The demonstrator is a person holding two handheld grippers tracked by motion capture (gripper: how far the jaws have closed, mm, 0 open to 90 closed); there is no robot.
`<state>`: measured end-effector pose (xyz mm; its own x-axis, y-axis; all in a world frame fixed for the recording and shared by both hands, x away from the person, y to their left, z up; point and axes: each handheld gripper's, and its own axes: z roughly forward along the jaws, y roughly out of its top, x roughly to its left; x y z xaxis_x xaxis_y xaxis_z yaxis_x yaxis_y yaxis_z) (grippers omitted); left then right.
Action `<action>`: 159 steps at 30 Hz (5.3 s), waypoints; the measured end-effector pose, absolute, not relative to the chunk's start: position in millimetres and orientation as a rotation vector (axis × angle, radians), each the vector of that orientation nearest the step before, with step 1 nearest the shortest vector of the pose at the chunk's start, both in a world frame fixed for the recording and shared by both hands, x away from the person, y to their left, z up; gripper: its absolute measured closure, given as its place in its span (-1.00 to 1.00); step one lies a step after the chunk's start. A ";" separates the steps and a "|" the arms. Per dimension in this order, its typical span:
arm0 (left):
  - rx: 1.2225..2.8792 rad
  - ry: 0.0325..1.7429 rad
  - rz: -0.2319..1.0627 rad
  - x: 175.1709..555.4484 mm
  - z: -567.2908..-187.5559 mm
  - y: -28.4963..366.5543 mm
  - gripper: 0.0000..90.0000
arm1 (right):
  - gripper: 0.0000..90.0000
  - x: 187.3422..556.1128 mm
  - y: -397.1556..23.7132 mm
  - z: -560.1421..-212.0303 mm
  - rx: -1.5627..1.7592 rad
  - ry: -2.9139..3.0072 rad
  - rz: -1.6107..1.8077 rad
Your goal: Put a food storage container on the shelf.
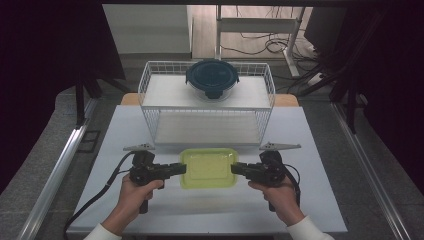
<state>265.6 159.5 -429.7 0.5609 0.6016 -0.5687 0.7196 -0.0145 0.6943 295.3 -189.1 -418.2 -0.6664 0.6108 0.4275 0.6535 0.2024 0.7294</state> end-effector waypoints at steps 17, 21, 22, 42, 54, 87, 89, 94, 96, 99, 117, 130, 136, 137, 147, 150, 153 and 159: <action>1.689 1.065 -0.081 286.3 -388.5 160.7 0.75 | 0.74 314.7 -189.1 -376.1 -1.230 -2.435 -1.557; 1.692 1.055 -0.071 290.6 -381.9 161.3 0.76 | 0.74 318.4 -189.0 -369.5 -1.223 -2.434 -1.571; 1.694 1.049 -0.064 292.4 -376.5 161.6 0.75 | 0.74 320.5 -188.8 -365.4 -1.218 -2.437 -1.577; 1.686 1.002 -0.021 318.7 -330.5 164.9 0.75 | 0.74 348.4 -189.5 -319.9 -1.165 -2.415 -1.681; 1.673 0.962 0.001 346.2 -289.4 171.8 0.75 | 0.74 374.4 -186.7 -283.4 -1.131 -2.397 -1.744; 1.600 1.043 -0.065 431.5 -254.6 181.1 0.77 | 0.75 459.4 -175.8 -228.8 -1.187 -2.362 -1.705; 1.593 1.063 -0.084 440.1 -257.4 180.7 0.78 | 0.74 466.3 -175.5 -230.0 -1.203 -2.352 -1.689; 1.587 1.100 -0.112 453.9 -264.9 178.7 0.79 | 0.75 479.7 -176.6 -236.8 -1.245 -2.320 -1.655; 1.581 1.108 -0.125 458.4 -267.4 178.0 0.79 | 0.75 485.0 -177.4 -240.4 -1.263 -2.305 -1.639; 1.568 1.115 -0.147 462.7 -268.5 178.4 0.78 | 0.75 492.3 -180.2 -244.6 -1.290 -2.261 -1.623; 1.457 1.225 -0.277 498.4 -283.6 182.2 0.62 | 0.55 525.6 -175.9 -265.1 -1.471 -2.011 -1.591; 1.479 1.203 -0.219 497.1 -281.8 185.0 -0.35 | -0.21 520.5 -174.8 -261.3 -1.517 -2.014 -1.691; 1.473 1.177 -0.132 483.3 -269.7 189.9 -0.48 | -0.29 510.7 -183.2 -253.4 -1.456 -2.062 -1.774; 1.483 1.166 -0.103 476.9 -266.2 190.4 -0.49 | -0.31 505.5 -185.0 -251.1 -1.419 -2.119 -1.786; 1.546 1.065 0.040 427.3 -264.2 195.0 -0.52 | -0.40 470.6 -191.3 -253.0 -1.238 -2.341 -1.803; 1.587 1.030 0.098 398.5 -270.9 200.1 -0.53 | -0.42 449.4 -196.1 -257.1 -1.178 -2.458 -1.766; 1.604 1.024 0.119 383.1 -275.4 203.8 -0.53 | -0.43 430.9 -202.4 -259.1 -1.131 -2.526 -1.759; 1.660 0.992 0.239 322.0 -307.6 211.8 -0.51 | -0.43 387.7 -218.1 -273.1 -1.059 -2.576 -1.787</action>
<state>322.0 211.8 -307.6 0.6243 0.7080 -0.3300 0.4797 -0.0141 0.8773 387.7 -218.1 -273.1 -0.7827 0.5845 0.2139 0.4051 0.2174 0.8880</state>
